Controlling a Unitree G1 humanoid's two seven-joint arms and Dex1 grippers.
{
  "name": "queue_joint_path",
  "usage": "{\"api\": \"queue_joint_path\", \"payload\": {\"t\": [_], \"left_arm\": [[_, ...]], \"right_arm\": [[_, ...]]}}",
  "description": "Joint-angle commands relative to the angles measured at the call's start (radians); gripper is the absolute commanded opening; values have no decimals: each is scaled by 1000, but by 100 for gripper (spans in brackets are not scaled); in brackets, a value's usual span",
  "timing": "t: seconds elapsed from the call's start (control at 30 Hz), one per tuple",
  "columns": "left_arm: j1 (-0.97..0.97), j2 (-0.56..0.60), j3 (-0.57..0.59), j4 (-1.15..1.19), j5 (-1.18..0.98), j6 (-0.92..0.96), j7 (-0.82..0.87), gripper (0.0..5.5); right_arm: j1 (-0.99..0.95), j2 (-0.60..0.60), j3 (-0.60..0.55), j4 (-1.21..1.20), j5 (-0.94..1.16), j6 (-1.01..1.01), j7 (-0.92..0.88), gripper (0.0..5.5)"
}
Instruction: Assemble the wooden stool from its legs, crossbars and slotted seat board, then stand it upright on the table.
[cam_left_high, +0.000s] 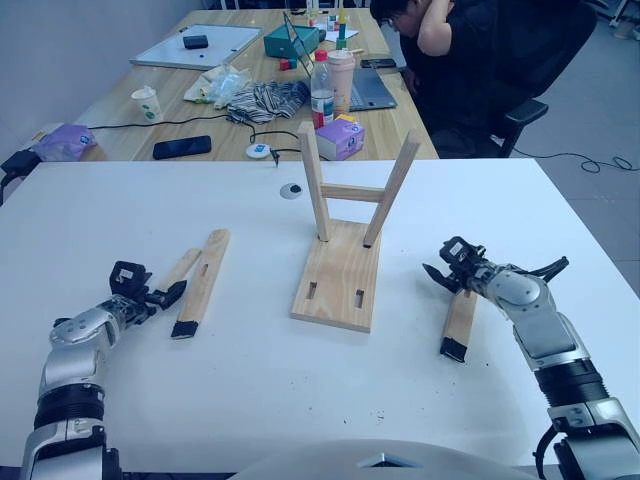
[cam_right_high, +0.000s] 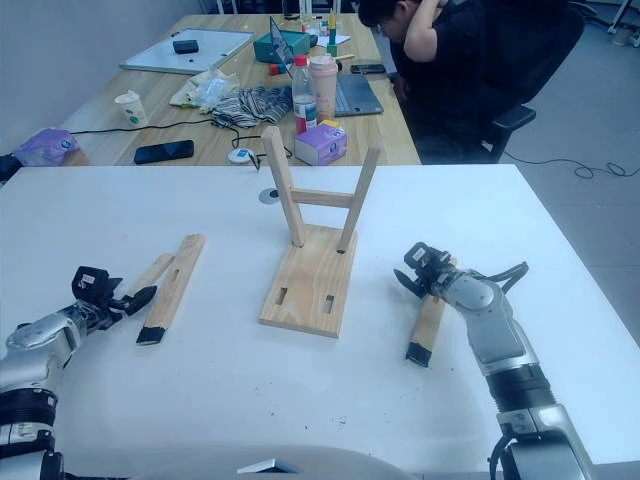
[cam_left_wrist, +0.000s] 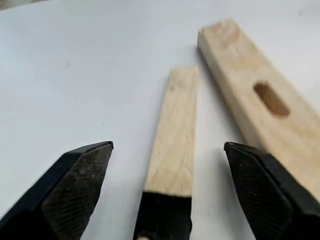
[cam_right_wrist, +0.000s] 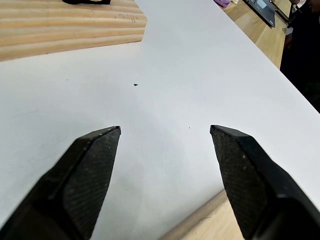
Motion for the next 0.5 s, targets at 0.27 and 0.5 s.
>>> {"api": "queue_joint_path", "payload": {"t": [0.27,0.5], "left_arm": [[15,17,-56,82,43,-35,-38,271],[16,7,-58,77,25,-16,-45,154]], "right_arm": [[-5,13,13,10,-8,-15,-8,337],[-16,11,6,20,-7,-25,-22,337]]}}
